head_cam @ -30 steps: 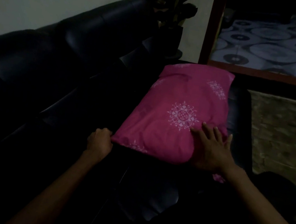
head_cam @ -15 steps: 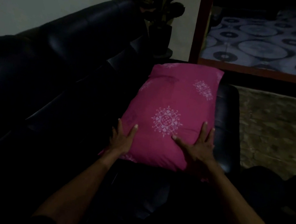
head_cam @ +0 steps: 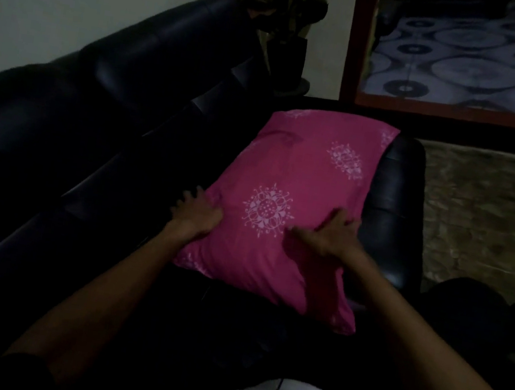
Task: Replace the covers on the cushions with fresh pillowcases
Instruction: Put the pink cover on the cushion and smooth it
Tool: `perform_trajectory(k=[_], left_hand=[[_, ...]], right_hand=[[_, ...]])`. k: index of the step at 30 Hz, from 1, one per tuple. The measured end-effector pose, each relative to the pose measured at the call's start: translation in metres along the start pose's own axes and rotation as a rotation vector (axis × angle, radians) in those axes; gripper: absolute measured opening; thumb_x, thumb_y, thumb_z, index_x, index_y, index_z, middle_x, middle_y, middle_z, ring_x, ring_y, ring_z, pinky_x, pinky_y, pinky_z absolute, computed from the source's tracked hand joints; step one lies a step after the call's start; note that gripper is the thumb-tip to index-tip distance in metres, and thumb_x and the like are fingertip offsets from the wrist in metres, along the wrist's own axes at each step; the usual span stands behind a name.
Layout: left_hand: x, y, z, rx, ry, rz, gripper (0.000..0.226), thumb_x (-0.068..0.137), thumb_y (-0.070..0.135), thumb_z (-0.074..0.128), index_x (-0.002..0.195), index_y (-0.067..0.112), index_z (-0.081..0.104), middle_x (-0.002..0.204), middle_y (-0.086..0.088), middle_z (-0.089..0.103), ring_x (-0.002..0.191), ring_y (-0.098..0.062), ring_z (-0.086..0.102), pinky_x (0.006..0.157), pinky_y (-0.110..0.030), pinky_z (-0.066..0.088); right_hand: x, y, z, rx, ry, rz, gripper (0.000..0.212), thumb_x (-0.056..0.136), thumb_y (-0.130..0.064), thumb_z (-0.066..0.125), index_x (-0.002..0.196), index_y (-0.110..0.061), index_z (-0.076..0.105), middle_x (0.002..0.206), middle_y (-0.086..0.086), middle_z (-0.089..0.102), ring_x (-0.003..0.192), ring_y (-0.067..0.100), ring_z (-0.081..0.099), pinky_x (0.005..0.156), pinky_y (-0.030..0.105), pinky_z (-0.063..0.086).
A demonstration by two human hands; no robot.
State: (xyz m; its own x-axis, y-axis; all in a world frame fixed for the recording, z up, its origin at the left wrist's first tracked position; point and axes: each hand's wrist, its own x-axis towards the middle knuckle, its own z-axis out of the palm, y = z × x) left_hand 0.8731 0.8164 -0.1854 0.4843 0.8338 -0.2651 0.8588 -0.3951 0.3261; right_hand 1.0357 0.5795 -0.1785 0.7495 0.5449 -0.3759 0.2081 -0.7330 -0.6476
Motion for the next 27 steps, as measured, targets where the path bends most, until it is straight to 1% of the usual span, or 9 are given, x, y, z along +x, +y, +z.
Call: perform_trajectory(k=[2, 5, 7, 10, 14, 18, 22, 25, 27], left_hand=[[0.005, 0.036, 0.003, -0.042, 0.083, 0.068, 0.081, 0.097, 0.058, 0.036, 0.161, 0.019, 0.007, 0.166, -0.014, 0.006, 0.150, -0.039, 0.014, 0.121, -0.058, 0.012], [0.014, 0.079, 0.029, -0.202, 0.123, -0.012, 0.079, 0.096, 0.068, 0.024, 0.160, 0.024, 0.010, 0.168, -0.008, 0.007, 0.152, -0.034, 0.010, 0.118, -0.065, 0.004], [0.014, 0.093, 0.056, -0.236, 0.218, -0.071, 0.078, 0.097, 0.068, 0.024, 0.160, 0.024, 0.012, 0.167, -0.007, 0.011, 0.152, -0.033, 0.009, 0.117, -0.066, -0.003], [0.012, 0.097, 0.084, -0.230, 0.422, -0.087, 0.074, 0.097, 0.063, 0.031, 0.159, 0.022, 0.022, 0.165, -0.008, 0.021, 0.151, -0.031, 0.016, 0.118, -0.064, -0.002], [0.016, 0.089, 0.099, -0.226, 0.496, -0.105, 0.079, 0.091, 0.067, 0.021, 0.159, 0.027, 0.019, 0.167, -0.001, 0.017, 0.153, -0.023, 0.011, 0.121, -0.057, -0.002], [0.006, 0.098, 0.100, -0.166, 0.480, -0.140, 0.075, 0.094, 0.065, 0.021, 0.160, 0.030, 0.014, 0.167, 0.003, 0.011, 0.154, -0.018, 0.007, 0.123, -0.052, -0.002], [0.015, 0.097, 0.080, -0.128, 0.240, -0.202, 0.076, 0.092, 0.070, 0.016, 0.159, 0.034, 0.008, 0.167, 0.007, 0.006, 0.154, -0.014, 0.002, 0.122, -0.053, -0.005], [0.038, 0.109, 0.049, -0.144, 0.206, -0.288, 0.082, 0.085, 0.073, 0.020, 0.150, 0.025, 0.032, 0.160, 0.001, 0.029, 0.147, -0.020, 0.023, 0.122, -0.044, 0.004], [0.069, 0.134, 0.030, -0.358, 0.280, -0.378, 0.090, 0.080, 0.076, 0.022, 0.148, 0.017, 0.037, 0.155, -0.004, 0.035, 0.142, -0.023, 0.031, 0.121, -0.037, 0.012]], right_hand=[[0.019, -0.015, -0.018, -0.059, 0.115, -0.099, 0.113, 0.079, -0.070, 0.067, 0.160, -0.015, 0.009, 0.165, 0.020, 0.003, 0.149, 0.044, 0.021, 0.120, 0.051, 0.027], [0.055, -0.036, -0.035, -0.177, 0.194, -0.285, 0.095, 0.088, -0.066, 0.058, 0.160, -0.019, 0.016, 0.167, 0.016, 0.001, 0.153, 0.043, 0.006, 0.123, 0.057, 0.014], [0.082, -0.046, -0.039, -0.259, 0.171, -0.379, 0.089, 0.092, -0.068, 0.048, 0.161, -0.024, 0.013, 0.169, 0.010, -0.001, 0.154, 0.040, -0.004, 0.123, 0.060, 0.006], [0.119, -0.042, -0.034, -0.403, 0.105, -0.522, 0.080, 0.096, -0.073, 0.027, 0.162, -0.033, 0.008, 0.170, -0.002, -0.005, 0.155, 0.032, -0.012, 0.122, 0.062, -0.003], [0.153, -0.003, -0.029, -0.413, 0.037, -0.519, 0.080, 0.089, -0.085, 0.012, 0.159, -0.047, 0.003, 0.168, -0.018, -0.006, 0.156, 0.024, -0.011, 0.120, 0.063, -0.010], [0.166, 0.008, -0.051, -0.462, -0.028, -0.466, 0.079, 0.089, -0.084, 0.018, 0.158, -0.046, 0.012, 0.169, -0.015, 0.001, 0.156, 0.027, -0.011, 0.118, 0.064, -0.014], [0.203, -0.049, -0.073, -0.425, -0.043, -0.595, 0.077, 0.090, -0.072, 0.035, 0.154, -0.029, 0.030, 0.163, 0.006, 0.024, 0.154, 0.035, 0.003, 0.121, 0.064, -0.002], [0.261, -0.096, -0.080, -0.490, -0.125, -0.705, 0.086, 0.084, -0.070, 0.033, 0.159, -0.031, 0.022, 0.168, 0.003, 0.015, 0.155, 0.033, 0.002, 0.121, 0.063, 0.001], [0.299, -0.122, -0.081, -0.588, -0.166, -0.766, 0.086, 0.084, -0.071, 0.029, 0.161, -0.035, 0.016, 0.170, -0.002, 0.009, 0.155, 0.032, -0.001, 0.121, 0.064, -0.001]])
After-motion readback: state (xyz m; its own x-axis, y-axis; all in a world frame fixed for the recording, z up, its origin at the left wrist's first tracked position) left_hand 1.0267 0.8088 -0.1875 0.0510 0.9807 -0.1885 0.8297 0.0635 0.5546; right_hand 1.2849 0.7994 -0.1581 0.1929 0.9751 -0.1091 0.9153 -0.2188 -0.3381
